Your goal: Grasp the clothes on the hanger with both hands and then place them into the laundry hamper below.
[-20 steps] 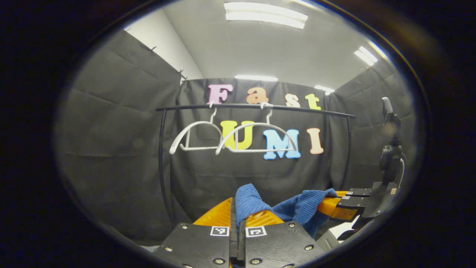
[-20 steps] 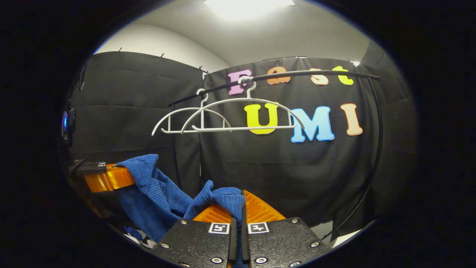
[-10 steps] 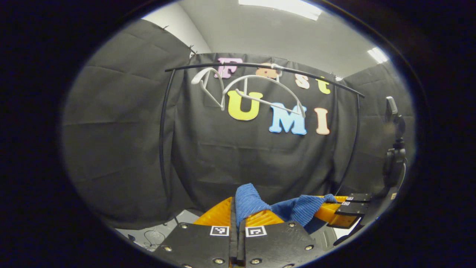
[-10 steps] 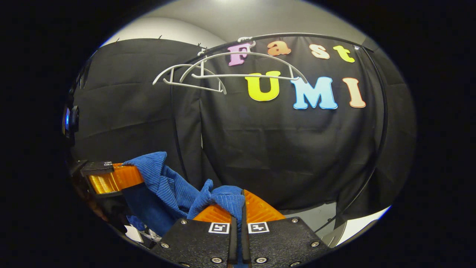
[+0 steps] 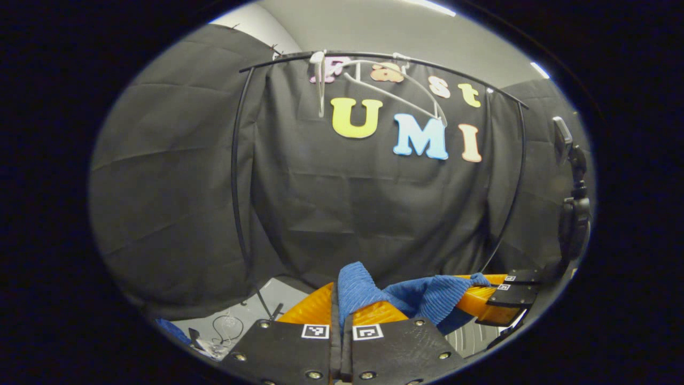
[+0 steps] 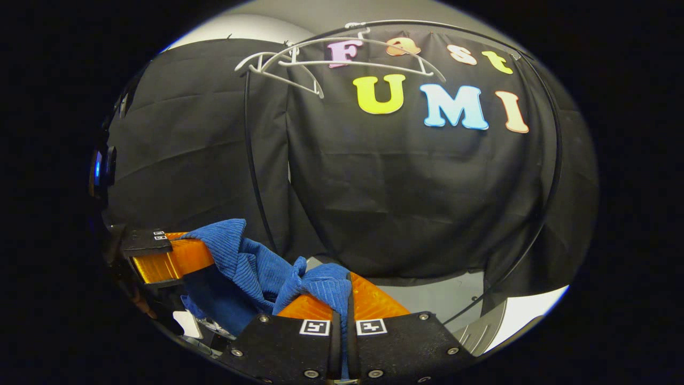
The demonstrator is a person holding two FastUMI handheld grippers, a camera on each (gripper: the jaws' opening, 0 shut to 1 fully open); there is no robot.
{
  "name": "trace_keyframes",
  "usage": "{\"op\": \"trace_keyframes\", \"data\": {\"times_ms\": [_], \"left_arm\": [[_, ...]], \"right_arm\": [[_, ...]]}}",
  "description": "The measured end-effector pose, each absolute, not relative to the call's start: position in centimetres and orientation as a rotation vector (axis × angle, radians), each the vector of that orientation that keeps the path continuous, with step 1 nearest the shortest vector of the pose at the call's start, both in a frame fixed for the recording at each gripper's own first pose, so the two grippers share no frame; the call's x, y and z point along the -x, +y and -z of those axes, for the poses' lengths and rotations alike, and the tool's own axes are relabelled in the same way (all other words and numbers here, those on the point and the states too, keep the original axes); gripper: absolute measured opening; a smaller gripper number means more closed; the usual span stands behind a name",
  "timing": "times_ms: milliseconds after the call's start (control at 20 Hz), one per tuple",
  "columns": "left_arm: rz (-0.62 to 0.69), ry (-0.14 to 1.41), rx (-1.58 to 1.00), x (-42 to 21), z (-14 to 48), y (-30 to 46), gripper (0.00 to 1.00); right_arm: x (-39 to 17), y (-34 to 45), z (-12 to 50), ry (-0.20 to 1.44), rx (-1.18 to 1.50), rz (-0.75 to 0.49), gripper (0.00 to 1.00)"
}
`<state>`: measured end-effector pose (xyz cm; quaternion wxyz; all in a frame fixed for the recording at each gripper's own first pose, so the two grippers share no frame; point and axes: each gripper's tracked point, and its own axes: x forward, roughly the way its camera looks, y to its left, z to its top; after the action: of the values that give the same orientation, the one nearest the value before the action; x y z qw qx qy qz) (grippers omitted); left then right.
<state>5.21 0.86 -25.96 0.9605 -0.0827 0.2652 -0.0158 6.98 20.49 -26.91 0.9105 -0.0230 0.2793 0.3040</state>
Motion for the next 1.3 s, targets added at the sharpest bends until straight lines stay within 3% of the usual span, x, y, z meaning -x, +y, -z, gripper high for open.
{"op": "trace_keyframes", "data": {"times_ms": [700, 950, 1050, 1100, 1250, 1300], "left_arm": [[0.024, 0.85, 0.129, -0.4, 37.2, 0.0, 0.01], [0.013, 0.95, 0.133, 1.8, 40.2, -0.3, 0.03], [0.019, 0.97, 0.146, 2.7, 40.6, -0.4, 0.0], [0.03, 0.963, 0.154, 2.6, 41.0, -0.7, 0.15], [0.031, 0.903, 0.113, 2.0, 38.5, -0.1, 0.85], [0.032, 0.884, 0.099, 2.0, 37.6, 0.1, 0.88]], "right_arm": [[-5.0, 18.8, 36.4, 0.801, 0.158, -0.59, 0.06], [-3.0, 17.8, 37.7, 0.876, 0.146, -0.583, 0.15], [-2.1, 17.7, 37.7, 0.891, 0.14, -0.592, 0.33], [-2.0, 17.7, 37.5, 0.885, 0.133, -0.594, 0.4], [-1.6, 17.6, 37.0, 0.88, 0.132, -0.59, 0.87], [-1.8, 17.5, 36.6, 0.871, 0.131, -0.585, 0.93]]}}
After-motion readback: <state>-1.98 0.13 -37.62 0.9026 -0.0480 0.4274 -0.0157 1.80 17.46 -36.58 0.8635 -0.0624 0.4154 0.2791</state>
